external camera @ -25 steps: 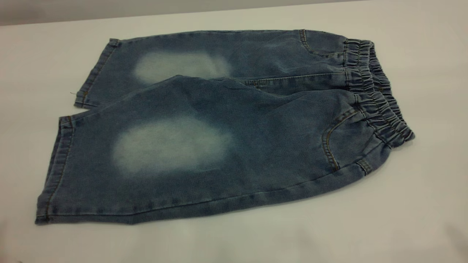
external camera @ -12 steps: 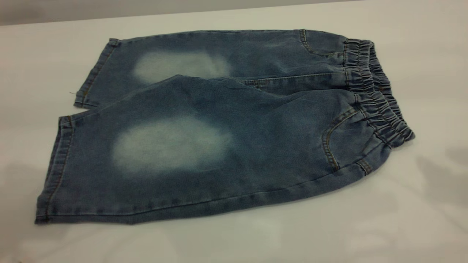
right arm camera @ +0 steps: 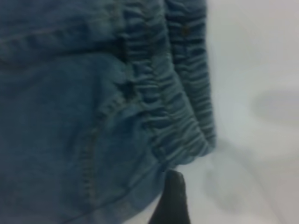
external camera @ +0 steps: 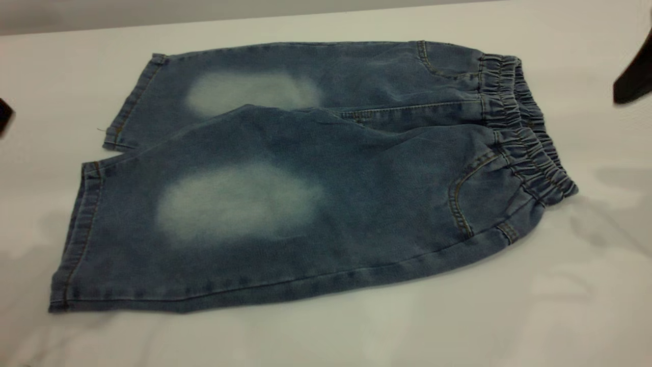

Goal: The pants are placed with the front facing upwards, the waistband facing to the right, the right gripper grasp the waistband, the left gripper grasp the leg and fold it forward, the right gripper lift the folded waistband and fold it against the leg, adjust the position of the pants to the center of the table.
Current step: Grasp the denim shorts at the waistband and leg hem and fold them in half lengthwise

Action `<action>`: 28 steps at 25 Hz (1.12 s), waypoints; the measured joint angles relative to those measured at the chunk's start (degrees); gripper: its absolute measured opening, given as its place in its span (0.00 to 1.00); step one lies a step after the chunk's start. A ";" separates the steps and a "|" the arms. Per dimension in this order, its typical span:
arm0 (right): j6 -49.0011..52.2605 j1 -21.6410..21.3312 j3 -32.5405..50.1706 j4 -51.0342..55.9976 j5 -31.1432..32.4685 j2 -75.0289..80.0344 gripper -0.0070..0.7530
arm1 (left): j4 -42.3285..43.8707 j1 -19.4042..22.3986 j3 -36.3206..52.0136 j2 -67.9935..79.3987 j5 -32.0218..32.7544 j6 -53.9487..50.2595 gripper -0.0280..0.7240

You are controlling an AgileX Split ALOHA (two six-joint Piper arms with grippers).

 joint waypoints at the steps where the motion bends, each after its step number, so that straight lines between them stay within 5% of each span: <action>1: -1.19 0.00 0.00 0.72 -0.94 1.91 0.74 | 0.00 -1.29 0.00 0.97 -0.98 0.86 0.66; 6: -5.47 0.00 -0.05 4.19 -5.30 10.11 0.74 | 0.00 -6.52 0.00 6.37 -5.97 1.83 0.66; 12: -14.07 0.00 -0.05 11.04 -5.04 15.36 0.74 | 0.40 -7.50 0.00 10.63 -7.84 1.88 0.66; 20: -31.73 0.00 -2.86 27.33 -2.05 16.31 0.74 | 0.34 -8.69 0.00 10.81 -7.12 3.54 0.66; 28: -44.06 -0.03 -6.48 41.29 7.65 23.31 0.74 | -0.04 -12.01 0.00 10.81 -6.93 5.87 0.66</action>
